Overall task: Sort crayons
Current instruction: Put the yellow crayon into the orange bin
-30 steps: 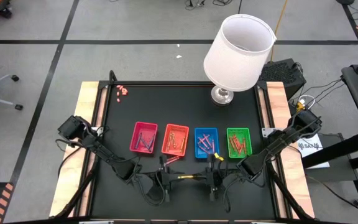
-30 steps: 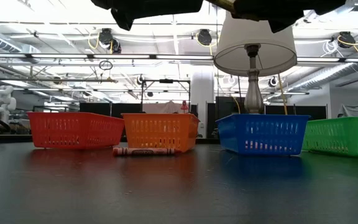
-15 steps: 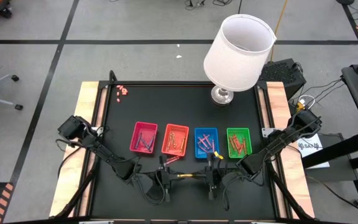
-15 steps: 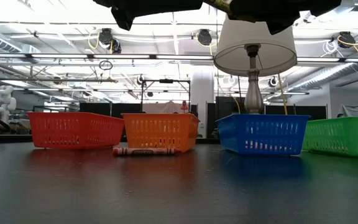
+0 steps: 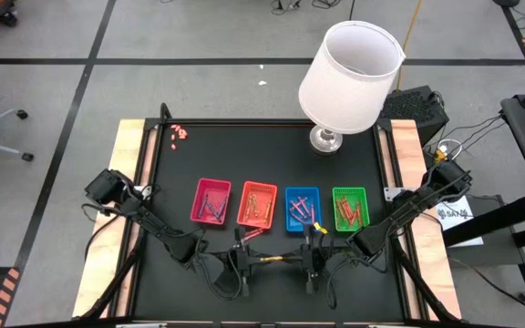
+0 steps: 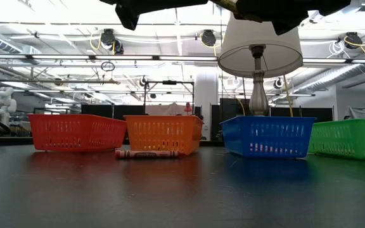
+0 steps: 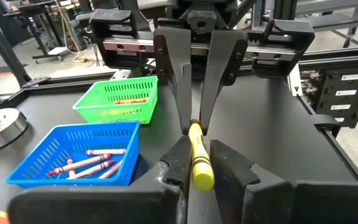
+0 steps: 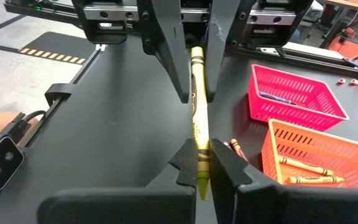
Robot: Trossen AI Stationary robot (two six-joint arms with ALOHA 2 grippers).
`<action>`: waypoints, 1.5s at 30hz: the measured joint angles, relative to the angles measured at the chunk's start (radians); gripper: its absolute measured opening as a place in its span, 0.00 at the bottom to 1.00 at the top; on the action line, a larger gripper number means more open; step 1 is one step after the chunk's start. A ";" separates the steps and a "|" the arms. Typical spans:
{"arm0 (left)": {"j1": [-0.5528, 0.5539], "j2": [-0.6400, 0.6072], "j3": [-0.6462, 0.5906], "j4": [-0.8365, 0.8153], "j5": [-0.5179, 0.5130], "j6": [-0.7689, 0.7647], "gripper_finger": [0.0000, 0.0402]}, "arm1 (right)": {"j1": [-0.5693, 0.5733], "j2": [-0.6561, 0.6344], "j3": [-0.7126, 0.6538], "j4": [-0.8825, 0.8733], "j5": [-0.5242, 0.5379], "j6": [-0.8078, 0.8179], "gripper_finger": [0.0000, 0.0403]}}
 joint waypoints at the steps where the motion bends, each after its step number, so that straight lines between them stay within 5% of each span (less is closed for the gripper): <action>1: 0.000 0.000 0.000 0.000 0.000 0.000 0.13 | 0.000 0.000 0.000 0.000 -0.001 0.000 0.01; 9: 0.000 0.000 0.000 -0.004 -0.001 0.000 0.02 | 0.001 0.001 0.000 -0.003 0.028 0.063 0.05; 19: -0.002 0.000 0.000 -0.144 0.005 -0.076 0.08 | 0.038 0.001 0.000 -0.025 0.068 0.120 0.48; 24: -0.001 -0.002 0.000 -0.171 -0.055 -0.070 0.08 | 0.042 0.001 0.000 -0.036 0.072 0.113 0.62; 33: 0.009 -0.013 0.000 -0.310 -0.385 -0.105 0.08 | 0.042 0.001 0.000 -0.065 0.072 0.092 0.63; 45: 0.133 -0.014 0.000 -0.645 -0.395 -0.605 0.08 | 0.041 0.001 0.000 -0.087 0.089 0.085 0.62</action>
